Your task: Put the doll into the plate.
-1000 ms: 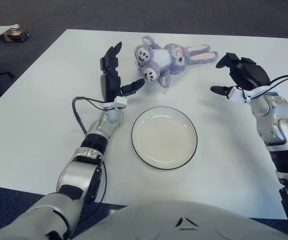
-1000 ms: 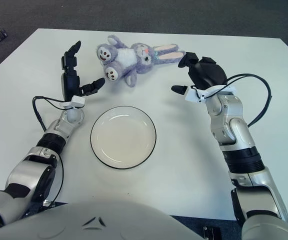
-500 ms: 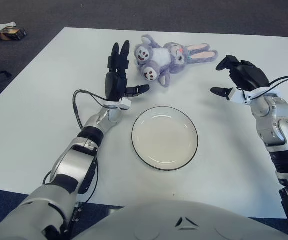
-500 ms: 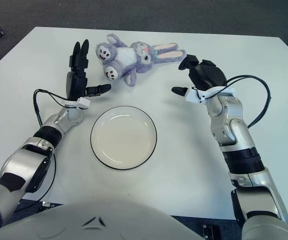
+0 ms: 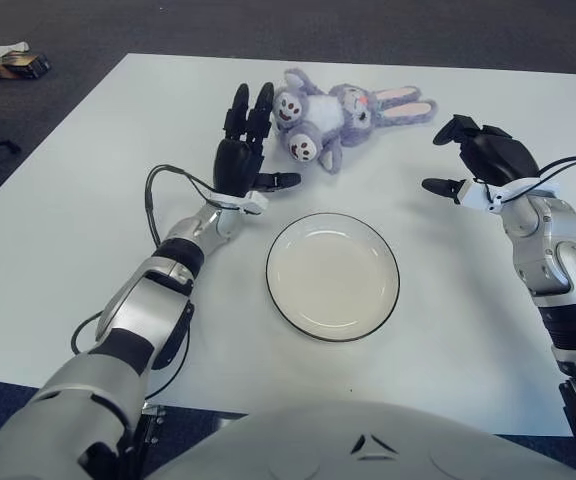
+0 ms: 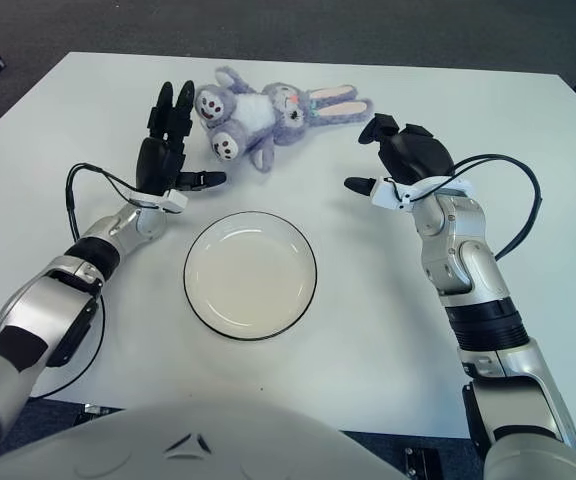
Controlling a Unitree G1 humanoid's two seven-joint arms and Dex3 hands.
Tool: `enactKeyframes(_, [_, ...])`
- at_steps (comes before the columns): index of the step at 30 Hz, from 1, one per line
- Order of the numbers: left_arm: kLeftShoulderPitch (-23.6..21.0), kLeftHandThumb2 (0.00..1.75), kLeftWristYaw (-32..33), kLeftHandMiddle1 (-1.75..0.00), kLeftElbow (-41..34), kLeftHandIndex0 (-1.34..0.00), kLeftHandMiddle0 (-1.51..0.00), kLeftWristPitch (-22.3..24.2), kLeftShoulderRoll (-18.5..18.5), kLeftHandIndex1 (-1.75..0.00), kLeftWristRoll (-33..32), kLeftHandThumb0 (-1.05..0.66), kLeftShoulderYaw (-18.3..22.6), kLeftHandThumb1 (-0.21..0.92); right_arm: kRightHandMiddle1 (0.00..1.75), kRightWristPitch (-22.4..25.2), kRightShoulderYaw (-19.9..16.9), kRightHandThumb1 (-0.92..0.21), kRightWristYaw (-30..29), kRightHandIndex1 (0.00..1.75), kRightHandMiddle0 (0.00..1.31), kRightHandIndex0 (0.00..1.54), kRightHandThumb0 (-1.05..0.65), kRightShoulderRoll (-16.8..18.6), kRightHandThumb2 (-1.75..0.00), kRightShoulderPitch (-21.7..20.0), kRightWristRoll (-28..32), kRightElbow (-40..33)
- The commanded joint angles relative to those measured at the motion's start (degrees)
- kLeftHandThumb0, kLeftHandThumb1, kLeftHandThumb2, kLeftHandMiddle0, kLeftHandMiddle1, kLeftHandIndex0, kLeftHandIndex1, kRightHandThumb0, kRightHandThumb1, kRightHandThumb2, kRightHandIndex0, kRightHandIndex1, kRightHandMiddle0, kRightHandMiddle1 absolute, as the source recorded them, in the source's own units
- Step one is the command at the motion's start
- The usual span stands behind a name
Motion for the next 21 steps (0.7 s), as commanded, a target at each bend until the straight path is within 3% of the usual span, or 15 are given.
enactKeyframes(1, [-1.5,0.38,-2.4,0.0,-0.5,0.0,0.0,1.2,1.2,0.0,-0.4,-1.02,-1.0,0.64,1.22,-0.4,-0.4,-0.82,-0.3,1.0,0.0,0.16,-0.64,-0.8,-0.65,0.7,-0.3,-0.4])
enactKeyframes(9, [-2.0,0.3,-6.1,0.0,-0.6,0.0,0.0,2.8,0.7,0.0,-2.2,-1.03,-0.7,0.7,1.21,0.0,-0.3,-0.82,-0.1,1.01,0.0,0.16,-0.64,-0.8,-0.66,1.1,-0.6,-0.8])
enactKeyframes(15, [-2.4,0.28,-5.1,0.0,0.3,0.0,0.0,0.9,-0.9,0.0,-4.7,-0.95,0.1,0.67,1.21,0.5,-0.5,-0.81,0.4,1.02,0.0,0.17,-0.64,-1.0,-0.66,2.0,-0.8,-1.8])
enactKeyframes(21, [-2.5,0.57,-6.6,0.0,1.6,0.0,0.0,-3.7,-2.2,-0.05,-8.5,-0.86,1.2,0.48,1.19,0.9,-0.7,-0.81,1.0,1.01,0.0,0.16,-0.64,-1.1,-0.67,2.4,-0.7,-1.9])
